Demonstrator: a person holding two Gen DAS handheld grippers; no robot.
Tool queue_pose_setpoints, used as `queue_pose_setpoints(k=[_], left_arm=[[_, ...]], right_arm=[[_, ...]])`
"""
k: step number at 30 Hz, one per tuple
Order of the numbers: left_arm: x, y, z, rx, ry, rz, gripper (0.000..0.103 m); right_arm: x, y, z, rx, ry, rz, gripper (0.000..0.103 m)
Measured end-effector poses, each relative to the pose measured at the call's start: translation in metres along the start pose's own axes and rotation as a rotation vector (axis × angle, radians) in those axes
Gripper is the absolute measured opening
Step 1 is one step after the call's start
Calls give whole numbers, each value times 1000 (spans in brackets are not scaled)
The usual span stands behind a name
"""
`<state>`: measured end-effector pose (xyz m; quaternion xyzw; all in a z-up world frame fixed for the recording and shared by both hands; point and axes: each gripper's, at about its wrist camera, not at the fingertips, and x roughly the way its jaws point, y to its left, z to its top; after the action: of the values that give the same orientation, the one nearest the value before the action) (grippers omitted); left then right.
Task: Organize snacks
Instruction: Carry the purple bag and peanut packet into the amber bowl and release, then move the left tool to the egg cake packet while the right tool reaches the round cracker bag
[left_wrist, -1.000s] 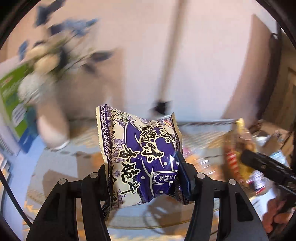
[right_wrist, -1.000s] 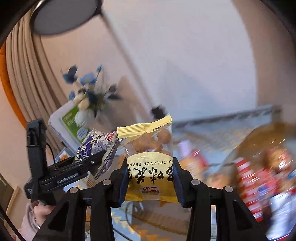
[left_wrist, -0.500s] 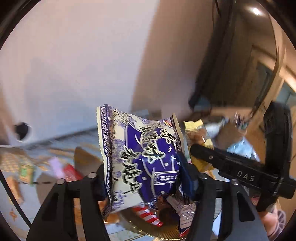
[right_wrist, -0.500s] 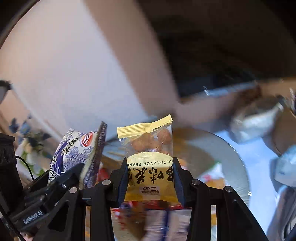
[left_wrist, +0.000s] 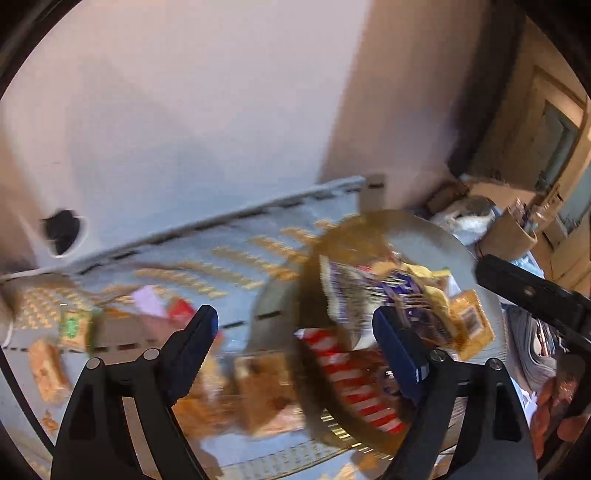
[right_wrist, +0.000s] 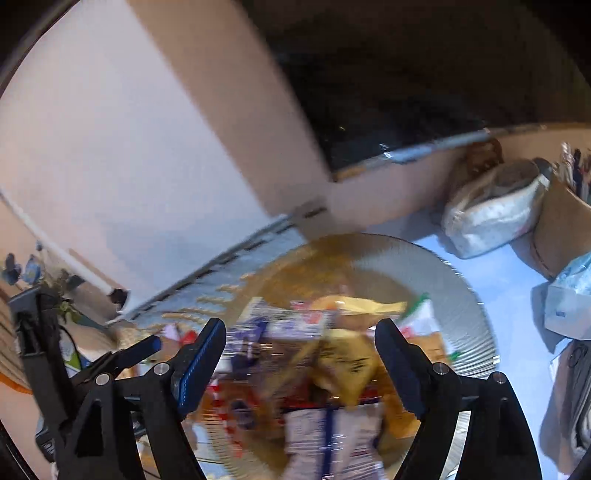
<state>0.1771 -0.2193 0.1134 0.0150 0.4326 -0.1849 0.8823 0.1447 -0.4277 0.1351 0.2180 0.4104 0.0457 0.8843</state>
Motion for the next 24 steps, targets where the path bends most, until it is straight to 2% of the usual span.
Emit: queue_pose_setpoints(k=[3, 9, 13, 20, 24], left_arm=[[-17, 32, 0, -44, -20, 47, 85], [-57, 113, -11, -131, -56, 147, 85], [-83, 166, -24, -203, -79, 178, 85], [-101, 255, -65, -339, -64, 226, 85], [-83, 279, -88, -395, -39, 204, 85]], right_arm=[[-3, 34, -6, -32, -20, 36, 88], [5, 113, -31, -109, -24, 125, 89], [23, 159, -53, -174, -5, 140, 90], [64, 195, -103, -222, 44, 142, 90], [74, 185, -138, -195, 16, 145, 90]])
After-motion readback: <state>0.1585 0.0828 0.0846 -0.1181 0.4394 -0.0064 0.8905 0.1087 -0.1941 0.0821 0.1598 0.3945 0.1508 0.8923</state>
